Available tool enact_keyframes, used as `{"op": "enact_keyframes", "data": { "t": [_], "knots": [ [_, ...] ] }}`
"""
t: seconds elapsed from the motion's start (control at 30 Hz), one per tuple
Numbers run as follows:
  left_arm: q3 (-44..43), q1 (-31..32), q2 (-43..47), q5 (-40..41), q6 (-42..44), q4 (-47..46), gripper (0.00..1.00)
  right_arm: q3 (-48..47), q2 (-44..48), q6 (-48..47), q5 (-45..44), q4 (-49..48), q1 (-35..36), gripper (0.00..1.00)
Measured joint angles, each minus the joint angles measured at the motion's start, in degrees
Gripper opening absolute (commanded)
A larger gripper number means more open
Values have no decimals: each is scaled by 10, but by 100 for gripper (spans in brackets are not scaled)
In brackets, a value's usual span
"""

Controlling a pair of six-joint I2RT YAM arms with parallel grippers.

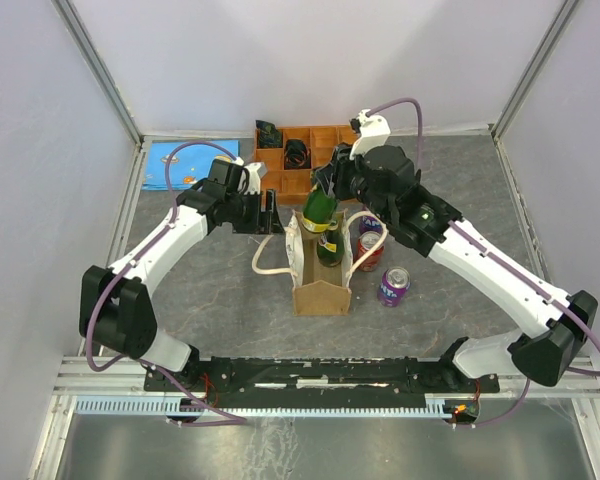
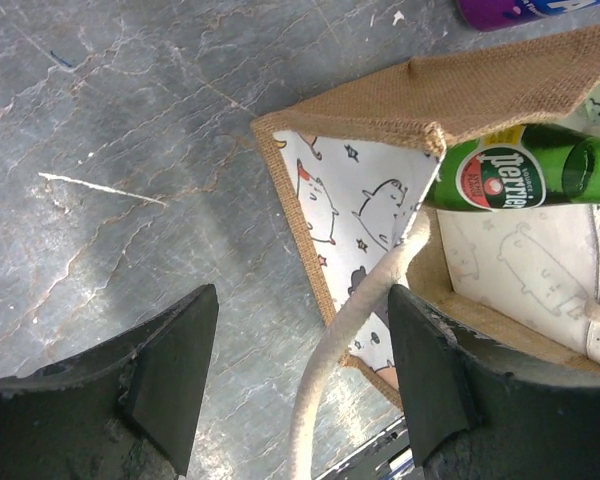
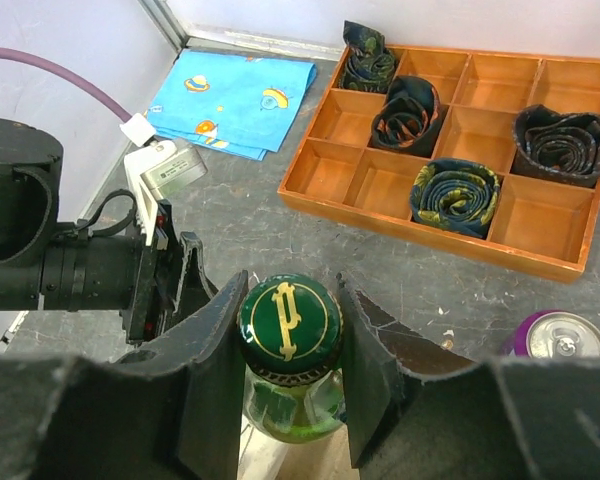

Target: Place the beverage into the canvas bag

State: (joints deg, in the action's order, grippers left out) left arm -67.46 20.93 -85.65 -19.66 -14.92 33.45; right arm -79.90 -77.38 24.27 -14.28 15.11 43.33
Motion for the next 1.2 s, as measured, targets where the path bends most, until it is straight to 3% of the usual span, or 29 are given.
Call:
{"op": "enact_keyframes", "data": {
  "t": [0.37, 0.57, 0.8, 1.0, 1.1, 1.2],
  "knots": [
    [-2, -10, 2, -5, 11, 12, 74, 52, -41, 11, -13, -14, 44, 0],
    [-17, -26, 2, -70, 25, 38, 67, 58, -60, 0, -16, -8, 55, 0],
    [-17, -32, 13, -186, 59, 77, 49, 58, -60, -24, -36, -13, 61, 0],
    [-18, -32, 15, -298, 79, 112, 22, 58, -64, -57, -54, -14, 82, 0],
    [-22, -32, 15, -325, 99, 134, 11, 58, -76, -67, -60, -20, 90, 0],
    [-32, -32, 15, -340, 120, 158, 7, 60, -93, -72, -63, -32, 96, 0]
  ]
}}
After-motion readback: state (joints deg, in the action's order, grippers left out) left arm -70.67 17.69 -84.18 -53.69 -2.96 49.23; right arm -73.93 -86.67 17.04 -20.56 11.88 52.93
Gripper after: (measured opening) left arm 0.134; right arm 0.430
